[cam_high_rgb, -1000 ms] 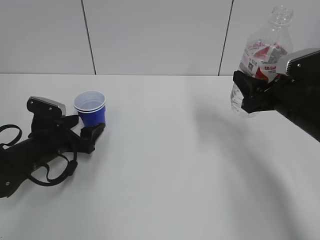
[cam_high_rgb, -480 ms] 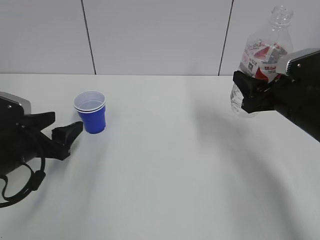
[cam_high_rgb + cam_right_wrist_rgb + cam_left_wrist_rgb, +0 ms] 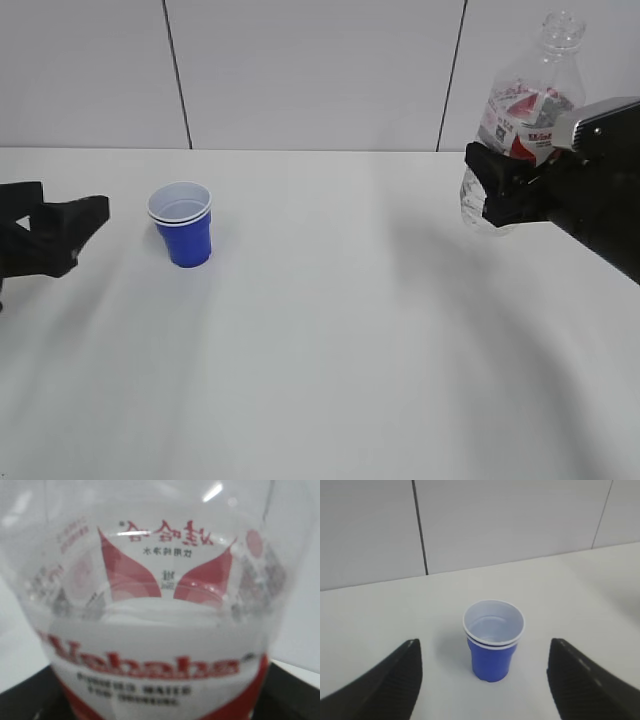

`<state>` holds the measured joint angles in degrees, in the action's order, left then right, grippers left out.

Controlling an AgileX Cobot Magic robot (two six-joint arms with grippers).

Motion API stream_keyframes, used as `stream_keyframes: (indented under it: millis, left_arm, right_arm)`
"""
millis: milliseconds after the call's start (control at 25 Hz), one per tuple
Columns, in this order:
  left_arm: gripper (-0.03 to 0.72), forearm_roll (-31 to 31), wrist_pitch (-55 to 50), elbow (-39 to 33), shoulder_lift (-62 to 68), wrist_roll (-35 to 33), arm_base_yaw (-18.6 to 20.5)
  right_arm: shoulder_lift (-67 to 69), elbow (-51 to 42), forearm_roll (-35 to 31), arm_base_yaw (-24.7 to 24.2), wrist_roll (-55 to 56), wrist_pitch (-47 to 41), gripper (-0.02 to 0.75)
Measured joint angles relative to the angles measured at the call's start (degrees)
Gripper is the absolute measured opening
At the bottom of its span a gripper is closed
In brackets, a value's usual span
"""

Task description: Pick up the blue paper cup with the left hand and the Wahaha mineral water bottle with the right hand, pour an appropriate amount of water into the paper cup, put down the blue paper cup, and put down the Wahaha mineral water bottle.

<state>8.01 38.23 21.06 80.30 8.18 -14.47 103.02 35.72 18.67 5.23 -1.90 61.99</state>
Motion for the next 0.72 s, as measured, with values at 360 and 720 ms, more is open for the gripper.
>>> stream_keyframes:
  millis: [360, 720]
  left_arm:
    - [0.589, -1.66, -17.8, -0.26, -20.45, 0.2, 0.0]
    - [0.589, 0.57, -54.42, 7.12, -41.94, 0.2, 0.0]
  right_arm:
    - [0.0, 0.0, 0.0, 0.0, 0.54, 0.0, 0.491]
    - [0.0, 0.0, 0.0, 0.0, 0.72, -0.04, 0.491]
